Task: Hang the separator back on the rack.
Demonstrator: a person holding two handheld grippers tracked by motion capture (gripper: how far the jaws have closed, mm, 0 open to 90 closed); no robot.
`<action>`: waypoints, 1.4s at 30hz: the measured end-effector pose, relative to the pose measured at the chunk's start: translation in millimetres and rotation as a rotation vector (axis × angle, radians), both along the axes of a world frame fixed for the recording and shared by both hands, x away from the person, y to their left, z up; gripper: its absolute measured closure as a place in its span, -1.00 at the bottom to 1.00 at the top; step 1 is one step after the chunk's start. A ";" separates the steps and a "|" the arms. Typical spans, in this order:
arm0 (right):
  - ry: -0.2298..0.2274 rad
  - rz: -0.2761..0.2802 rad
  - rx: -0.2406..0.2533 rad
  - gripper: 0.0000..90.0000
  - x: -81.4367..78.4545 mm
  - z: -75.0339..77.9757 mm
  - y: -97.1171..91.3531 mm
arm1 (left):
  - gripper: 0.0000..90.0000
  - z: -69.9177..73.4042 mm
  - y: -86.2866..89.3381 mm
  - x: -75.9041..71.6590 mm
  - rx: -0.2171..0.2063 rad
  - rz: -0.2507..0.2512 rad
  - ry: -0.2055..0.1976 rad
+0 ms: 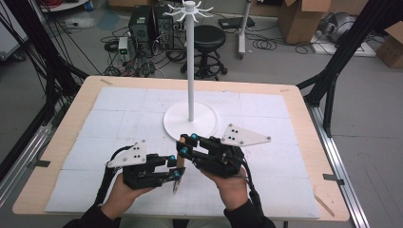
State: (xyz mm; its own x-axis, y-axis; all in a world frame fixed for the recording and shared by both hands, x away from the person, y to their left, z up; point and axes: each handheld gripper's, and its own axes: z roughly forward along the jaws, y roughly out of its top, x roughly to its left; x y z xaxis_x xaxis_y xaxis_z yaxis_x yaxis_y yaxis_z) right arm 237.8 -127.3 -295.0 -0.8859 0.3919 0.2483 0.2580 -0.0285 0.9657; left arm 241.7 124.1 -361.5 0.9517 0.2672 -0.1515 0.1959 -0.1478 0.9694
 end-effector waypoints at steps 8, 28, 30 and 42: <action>-0.027 0.159 0.003 -0.48 8.8 -17.1 -18.8 | 0.56 4.3 3.8 1.3 -0.057 -0.132 0.020; -0.062 0.469 0.051 0.24 12.5 -27.0 -17.6 | 0.56 5.0 -3.9 -3.3 -0.066 -0.289 0.027; -0.068 0.487 0.056 0.33 12.9 -26.5 -16.8 | 0.56 5.1 -4.2 -3.6 -0.068 -0.293 0.027; -0.078 0.492 0.069 0.58 9.3 -24.9 -16.4 | 0.56 6.3 -4.7 -5.1 -0.082 -0.321 0.022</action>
